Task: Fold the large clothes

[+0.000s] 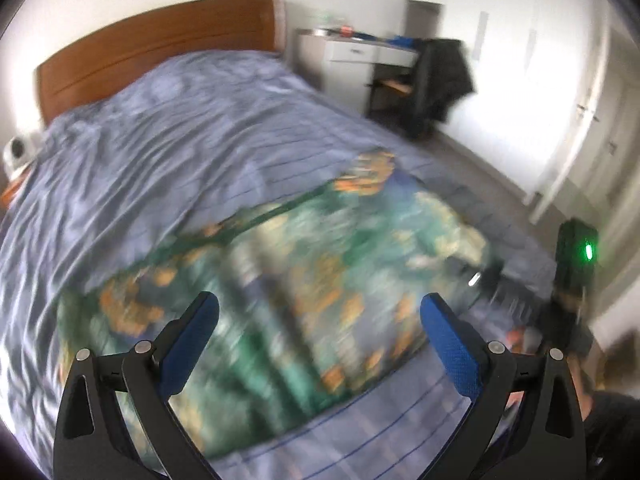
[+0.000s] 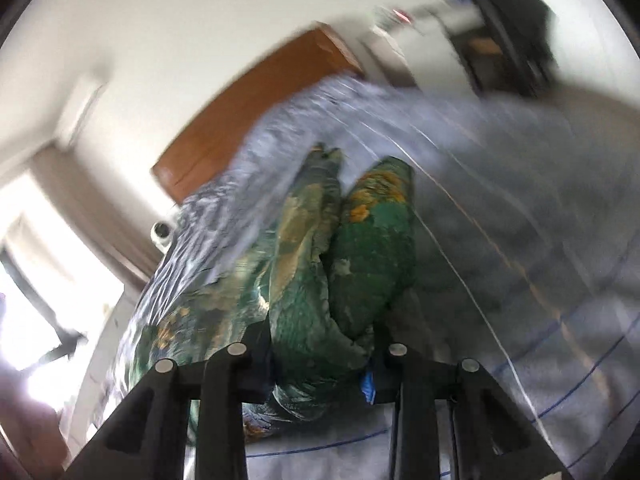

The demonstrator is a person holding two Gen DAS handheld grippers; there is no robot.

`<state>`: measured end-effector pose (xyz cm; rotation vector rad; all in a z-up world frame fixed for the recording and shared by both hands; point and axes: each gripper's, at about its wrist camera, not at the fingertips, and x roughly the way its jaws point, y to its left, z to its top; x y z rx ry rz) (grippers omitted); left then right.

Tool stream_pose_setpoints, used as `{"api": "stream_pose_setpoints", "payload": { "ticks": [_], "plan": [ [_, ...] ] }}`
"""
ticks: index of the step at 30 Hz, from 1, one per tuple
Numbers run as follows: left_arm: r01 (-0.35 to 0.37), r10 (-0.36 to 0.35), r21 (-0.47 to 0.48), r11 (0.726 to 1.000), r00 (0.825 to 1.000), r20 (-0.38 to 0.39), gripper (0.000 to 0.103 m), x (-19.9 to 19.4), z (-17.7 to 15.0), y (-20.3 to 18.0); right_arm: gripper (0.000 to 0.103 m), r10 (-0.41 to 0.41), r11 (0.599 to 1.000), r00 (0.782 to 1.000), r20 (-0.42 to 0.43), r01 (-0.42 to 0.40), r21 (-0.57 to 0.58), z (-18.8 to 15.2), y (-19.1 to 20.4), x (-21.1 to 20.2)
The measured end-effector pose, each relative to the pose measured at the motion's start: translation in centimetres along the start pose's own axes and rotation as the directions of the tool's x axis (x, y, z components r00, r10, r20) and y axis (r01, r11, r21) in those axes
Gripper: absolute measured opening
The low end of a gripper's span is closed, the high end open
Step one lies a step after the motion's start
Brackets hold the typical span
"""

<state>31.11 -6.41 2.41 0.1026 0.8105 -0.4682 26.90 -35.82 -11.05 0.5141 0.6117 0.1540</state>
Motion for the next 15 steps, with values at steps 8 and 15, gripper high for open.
{"api": "stream_pose_setpoints", "payload": {
  "ticks": [8, 15],
  "plan": [
    [0.139, -0.141, -0.025, 0.990, 0.979, -0.145, 0.100, 1.2, 4.4, -0.3, 0.031, 0.039, 0.858, 0.998, 0.042, -0.012, -0.513, -1.9, 14.2, -2.3],
    [0.000, -0.019, -0.086, 0.996, 0.975, -0.220, 0.101, 0.3, 2.7, 3.7, 0.031, 0.073, 0.561, 0.996, 0.059, 0.008, -0.828, -8.8, 22.1, -3.1]
  ]
}}
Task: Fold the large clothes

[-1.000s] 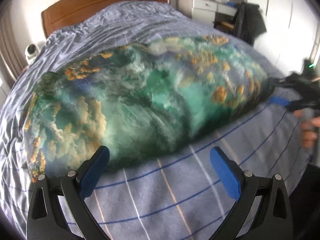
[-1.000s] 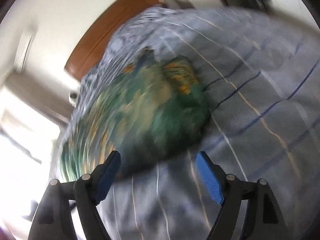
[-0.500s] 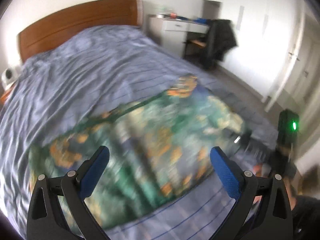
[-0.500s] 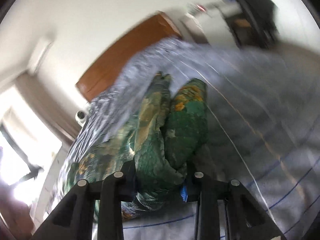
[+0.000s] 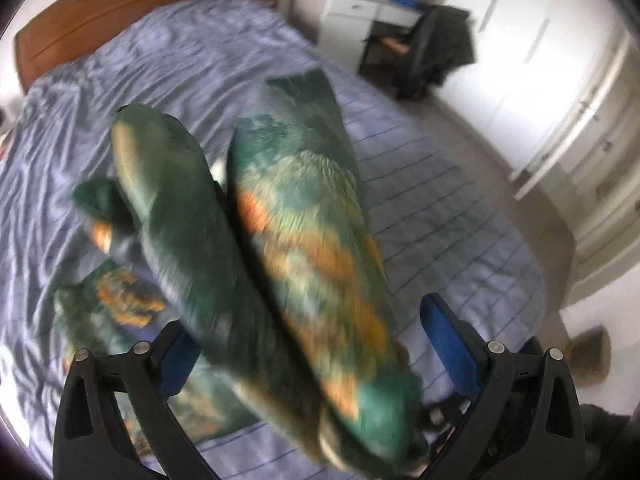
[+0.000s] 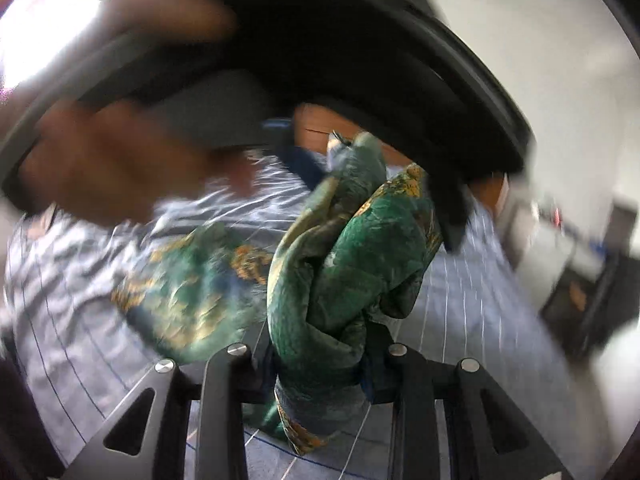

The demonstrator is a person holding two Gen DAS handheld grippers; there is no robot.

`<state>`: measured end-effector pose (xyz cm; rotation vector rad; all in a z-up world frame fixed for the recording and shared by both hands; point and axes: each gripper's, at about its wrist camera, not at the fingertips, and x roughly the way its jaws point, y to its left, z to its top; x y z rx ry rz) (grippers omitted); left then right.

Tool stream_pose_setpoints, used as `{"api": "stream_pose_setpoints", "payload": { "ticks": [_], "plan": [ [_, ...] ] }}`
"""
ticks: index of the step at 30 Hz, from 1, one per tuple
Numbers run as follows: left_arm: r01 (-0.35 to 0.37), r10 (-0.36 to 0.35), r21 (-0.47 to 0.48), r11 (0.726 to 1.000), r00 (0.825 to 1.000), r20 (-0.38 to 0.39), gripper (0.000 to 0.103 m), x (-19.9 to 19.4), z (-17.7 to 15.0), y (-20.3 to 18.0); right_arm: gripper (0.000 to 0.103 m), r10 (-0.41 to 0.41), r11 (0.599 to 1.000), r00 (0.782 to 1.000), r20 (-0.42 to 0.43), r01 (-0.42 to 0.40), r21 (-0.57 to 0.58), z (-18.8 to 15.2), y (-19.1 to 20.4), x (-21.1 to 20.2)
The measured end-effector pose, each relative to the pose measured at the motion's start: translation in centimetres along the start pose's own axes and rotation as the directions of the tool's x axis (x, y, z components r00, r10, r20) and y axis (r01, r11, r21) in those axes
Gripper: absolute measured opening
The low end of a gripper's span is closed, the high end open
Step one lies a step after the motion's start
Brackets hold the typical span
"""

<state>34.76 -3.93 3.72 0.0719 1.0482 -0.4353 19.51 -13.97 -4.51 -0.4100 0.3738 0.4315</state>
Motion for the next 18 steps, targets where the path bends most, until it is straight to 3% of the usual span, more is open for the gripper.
{"api": "stream_pose_setpoints", "payload": {
  "ticks": [2, 3, 4, 7, 8, 12, 15, 18],
  "plan": [
    [-0.049, 0.049, -0.015, 0.999, 0.999, -0.020, 0.099, 0.6, -0.6, 0.8, 0.031, -0.001, 0.996, 1.000, 0.010, 0.002, -0.084, 0.1, 1.8, -0.2],
    [-0.069, 0.069, -0.022, 0.997, 0.997, -0.025, 0.081, 0.9, -1.0, 1.2, 0.031, 0.001, 0.994, 1.000, 0.012, 0.000, -0.108, 0.1, 2.4, -0.3],
    [-0.082, 0.081, -0.026, 0.996, 0.996, -0.035, 0.052, 1.1, -1.1, 1.5, 0.031, 0.004, 0.990, 1.000, 0.013, -0.002, -0.138, 0.0, 3.2, -0.4],
    [-0.059, 0.057, -0.051, 0.997, 0.997, -0.050, 0.032, 1.6, -1.7, 2.5, 0.032, 0.019, 0.990, 1.000, -0.013, -0.020, -0.137, -0.1, 3.2, 0.1],
    [-0.056, 0.054, -0.048, 0.997, 0.997, -0.046, 0.030, 1.3, -1.7, 2.8, 0.033, 0.028, 0.992, 0.999, -0.020, -0.030, -0.120, 0.0, 2.6, 0.6],
    [-0.093, 0.093, -0.045, 0.995, 0.996, -0.008, 0.029, -0.4, -2.1, 6.2, 0.064, 0.184, 0.983, 0.982, -0.036, -0.184, 0.010, 0.3, 0.3, -0.9],
    [-0.107, 0.108, -0.102, 0.989, 0.994, 0.007, 0.029, -1.6, -3.1, 10.6, 0.064, 0.268, 0.950, 0.962, -0.052, -0.254, 0.180, -0.2, -3.1, -1.6],
    [-0.144, 0.145, -0.152, 0.978, 0.989, -0.003, 0.029, -1.8, -4.9, 14.8, 0.063, 0.241, 0.946, 0.964, -0.110, -0.208, 0.247, -1.0, -5.4, -0.3]
  ]
}}
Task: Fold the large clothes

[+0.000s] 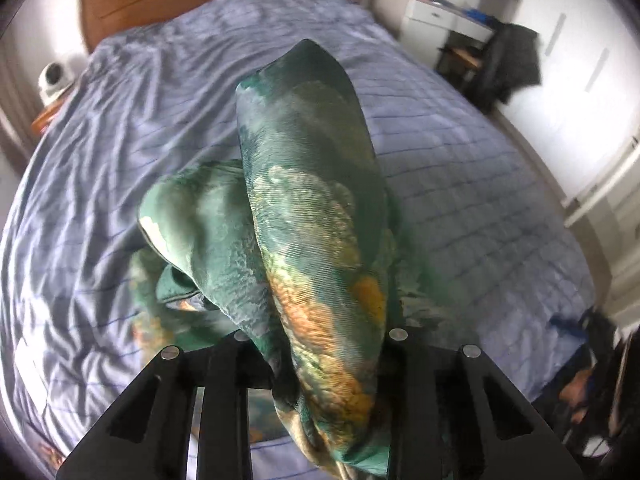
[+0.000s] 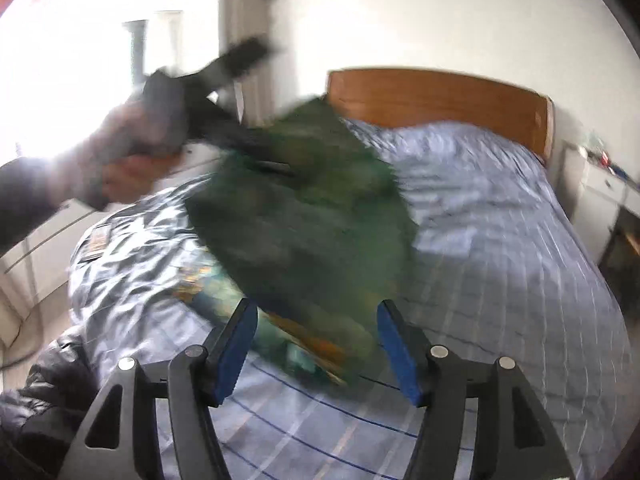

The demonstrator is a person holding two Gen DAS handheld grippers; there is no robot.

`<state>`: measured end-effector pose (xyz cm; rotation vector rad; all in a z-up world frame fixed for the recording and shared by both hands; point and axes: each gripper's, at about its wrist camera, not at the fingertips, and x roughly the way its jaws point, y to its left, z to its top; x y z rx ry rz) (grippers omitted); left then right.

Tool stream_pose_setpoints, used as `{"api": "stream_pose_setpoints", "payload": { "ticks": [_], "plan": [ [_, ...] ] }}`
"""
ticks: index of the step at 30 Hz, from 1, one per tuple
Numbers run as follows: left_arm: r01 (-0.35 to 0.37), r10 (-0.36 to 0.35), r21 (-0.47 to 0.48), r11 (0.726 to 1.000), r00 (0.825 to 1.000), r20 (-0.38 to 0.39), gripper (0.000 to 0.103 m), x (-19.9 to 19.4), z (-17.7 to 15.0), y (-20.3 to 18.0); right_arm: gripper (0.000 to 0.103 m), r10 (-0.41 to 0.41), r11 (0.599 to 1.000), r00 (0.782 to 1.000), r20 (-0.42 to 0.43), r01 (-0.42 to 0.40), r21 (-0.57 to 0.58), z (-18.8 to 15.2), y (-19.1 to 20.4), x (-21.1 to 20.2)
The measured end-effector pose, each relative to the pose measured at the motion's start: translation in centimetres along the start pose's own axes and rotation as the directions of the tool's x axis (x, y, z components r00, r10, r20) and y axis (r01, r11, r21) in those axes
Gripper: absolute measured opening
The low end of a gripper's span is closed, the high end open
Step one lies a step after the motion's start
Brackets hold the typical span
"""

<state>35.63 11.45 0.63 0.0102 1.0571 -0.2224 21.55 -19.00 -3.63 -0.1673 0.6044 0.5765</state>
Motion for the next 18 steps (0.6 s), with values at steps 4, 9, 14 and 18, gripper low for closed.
{"api": "stream_pose_setpoints", "payload": {
  "ticks": [4, 9, 14, 18],
  "plan": [
    [-0.031, 0.027, -0.094, 0.995, 0.999, -0.039, 0.030, 2.0, -2.0, 4.8, 0.040, 0.009, 0.998, 0.998, -0.064, -0.005, 0.062, 0.3, -1.8, 3.2],
    [-0.013, 0.003, -0.181, 0.983, 0.999, -0.054, 0.034, 4.3, -4.3, 8.6, 0.036, 0.070, 0.997, 0.990, -0.121, -0.065, 0.044, 2.0, -0.6, 7.6],
    [0.007, -0.018, -0.216, 0.976, 0.999, -0.049, 0.041, 6.1, -5.2, 10.2, 0.036, 0.147, 0.989, 0.976, -0.161, -0.148, 0.002, 2.9, 2.9, 12.9],
    [0.005, -0.018, -0.257, 0.966, 0.999, -0.051, 0.065, 8.9, -7.0, 12.1, 0.036, 0.173, 0.985, 0.945, -0.277, -0.169, 0.036, 0.7, 3.9, 17.8]
  ]
}}
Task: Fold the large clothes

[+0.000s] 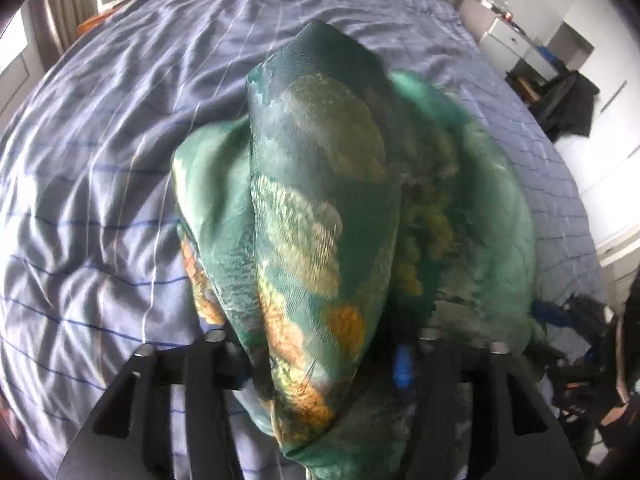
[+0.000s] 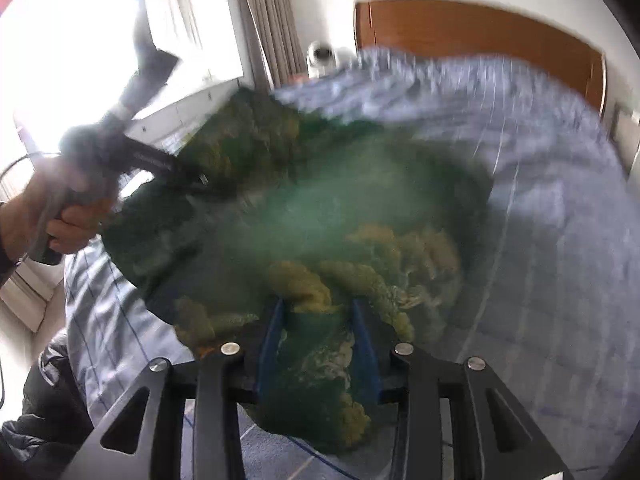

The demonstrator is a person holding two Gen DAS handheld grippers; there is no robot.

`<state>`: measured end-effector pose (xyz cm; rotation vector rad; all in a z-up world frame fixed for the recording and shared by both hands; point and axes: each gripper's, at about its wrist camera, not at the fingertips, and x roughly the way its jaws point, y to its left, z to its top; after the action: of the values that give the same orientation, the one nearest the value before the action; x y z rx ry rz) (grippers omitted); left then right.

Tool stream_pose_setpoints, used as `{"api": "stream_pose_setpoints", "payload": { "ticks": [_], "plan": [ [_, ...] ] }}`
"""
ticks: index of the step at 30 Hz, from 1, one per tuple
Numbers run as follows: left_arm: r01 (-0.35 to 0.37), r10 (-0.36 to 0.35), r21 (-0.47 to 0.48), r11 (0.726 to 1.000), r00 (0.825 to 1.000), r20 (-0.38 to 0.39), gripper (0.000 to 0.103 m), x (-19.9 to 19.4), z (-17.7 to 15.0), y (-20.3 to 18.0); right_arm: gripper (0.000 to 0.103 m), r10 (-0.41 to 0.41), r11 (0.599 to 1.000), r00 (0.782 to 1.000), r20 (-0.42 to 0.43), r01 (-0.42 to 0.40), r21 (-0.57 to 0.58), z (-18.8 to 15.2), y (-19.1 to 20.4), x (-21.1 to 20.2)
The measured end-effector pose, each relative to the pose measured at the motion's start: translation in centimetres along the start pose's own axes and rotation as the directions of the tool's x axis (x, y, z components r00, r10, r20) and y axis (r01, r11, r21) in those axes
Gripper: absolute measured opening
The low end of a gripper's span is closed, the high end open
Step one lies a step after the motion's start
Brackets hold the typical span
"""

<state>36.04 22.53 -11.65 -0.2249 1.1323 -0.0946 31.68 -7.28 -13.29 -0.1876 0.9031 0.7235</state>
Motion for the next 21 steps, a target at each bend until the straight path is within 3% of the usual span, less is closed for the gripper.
{"api": "stream_pose_setpoints", "payload": {
  "ticks": [3, 8, 11, 15, 19, 21],
  "plan": [
    [0.056, -0.056, -0.075, 0.996, 0.998, 0.007, 0.075, 1.6, -0.7, 2.1, 0.035, 0.007, 0.998, 0.999, -0.034, -0.005, 0.056, -1.2, -0.9, 2.0],
    [0.133, -0.130, -0.123, 0.983, 0.991, 0.031, 0.077, 2.4, -1.2, 3.5, 0.036, -0.013, 0.999, 0.996, -0.086, 0.016, 0.039, -0.2, -0.4, 2.0],
    [0.144, -0.139, -0.128, 0.981, 0.989, 0.043, 0.077, 2.5, -1.5, 3.6, 0.036, 0.046, 0.998, 0.988, -0.147, -0.040, 0.047, 3.1, -0.8, 1.1],
    [0.145, -0.140, -0.126, 0.981, 0.989, 0.052, 0.077, 2.5, -2.0, 3.6, 0.036, -0.001, 0.999, 0.997, -0.078, 0.004, 0.043, 9.7, -2.1, 0.8],
    [0.145, -0.139, -0.127, 0.981, 0.989, 0.058, 0.077, 2.3, -3.1, 4.1, 0.036, -0.035, 0.996, 0.997, -0.063, 0.040, 0.086, 16.0, -4.0, 5.3],
    [0.141, -0.134, -0.125, 0.982, 0.989, 0.058, 0.077, 2.3, -3.2, 4.0, 0.036, -0.049, 0.994, 0.995, -0.082, 0.056, 0.093, 17.1, -4.1, 7.9]
  ]
}}
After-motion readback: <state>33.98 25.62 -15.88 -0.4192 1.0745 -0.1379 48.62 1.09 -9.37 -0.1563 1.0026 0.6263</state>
